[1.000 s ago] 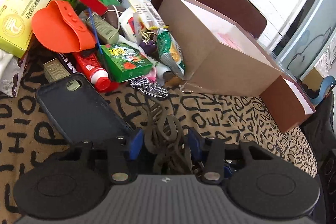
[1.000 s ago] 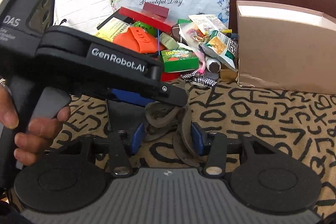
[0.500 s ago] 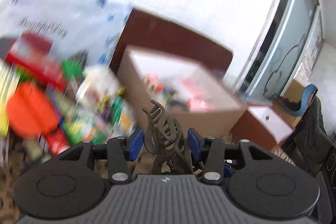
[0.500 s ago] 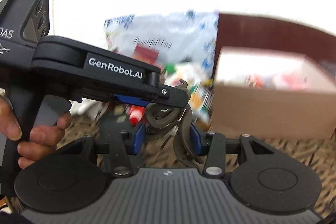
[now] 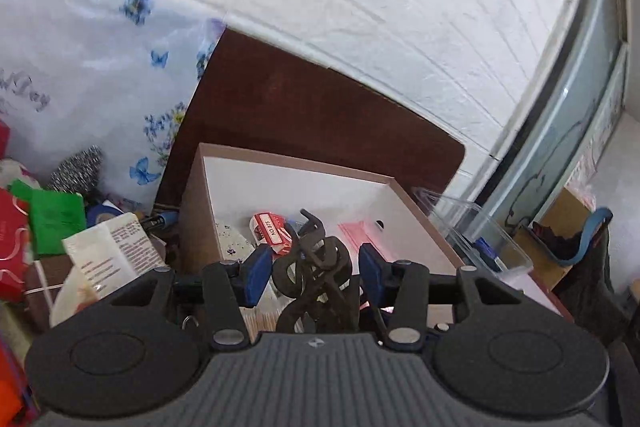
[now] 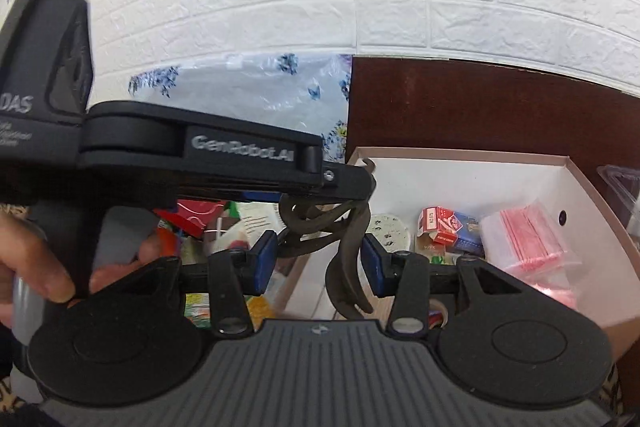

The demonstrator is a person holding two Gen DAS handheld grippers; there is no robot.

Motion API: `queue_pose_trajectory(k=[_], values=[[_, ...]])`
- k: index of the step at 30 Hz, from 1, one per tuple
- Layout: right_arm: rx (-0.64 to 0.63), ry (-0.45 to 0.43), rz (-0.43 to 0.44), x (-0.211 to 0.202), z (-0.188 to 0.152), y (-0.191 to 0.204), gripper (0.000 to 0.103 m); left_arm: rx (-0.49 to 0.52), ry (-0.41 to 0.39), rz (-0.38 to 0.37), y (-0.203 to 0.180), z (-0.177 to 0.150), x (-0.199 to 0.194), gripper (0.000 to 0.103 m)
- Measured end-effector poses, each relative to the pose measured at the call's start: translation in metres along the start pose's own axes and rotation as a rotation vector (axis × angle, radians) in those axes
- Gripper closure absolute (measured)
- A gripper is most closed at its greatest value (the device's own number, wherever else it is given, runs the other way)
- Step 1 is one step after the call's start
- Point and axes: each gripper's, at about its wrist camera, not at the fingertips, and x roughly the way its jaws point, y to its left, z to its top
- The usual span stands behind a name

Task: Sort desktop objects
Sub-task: 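Carry the claw clip into the tan box and release it, then withdraw the right gripper from the box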

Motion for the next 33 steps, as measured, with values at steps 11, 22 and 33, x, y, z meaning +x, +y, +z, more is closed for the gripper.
queue_pose_trajectory(k=[11,22,33], values=[[-0.032,0.122,-0.006,0.070,0.017,-0.040,0.062,-0.033,0.057,0.063,0.023,0.023,0.061,0.052],[-0.019,0.261,-0.145,0.097,0.012,-0.049,0.035,0.047,0.034,0.025,0.016,0.021,0.047,0.002],[-0.056,0.223,-0.169,0.069,0.016,-0.027,0.012,0.118,-0.018,0.083,0.007,0.003,0.006,0.002]])
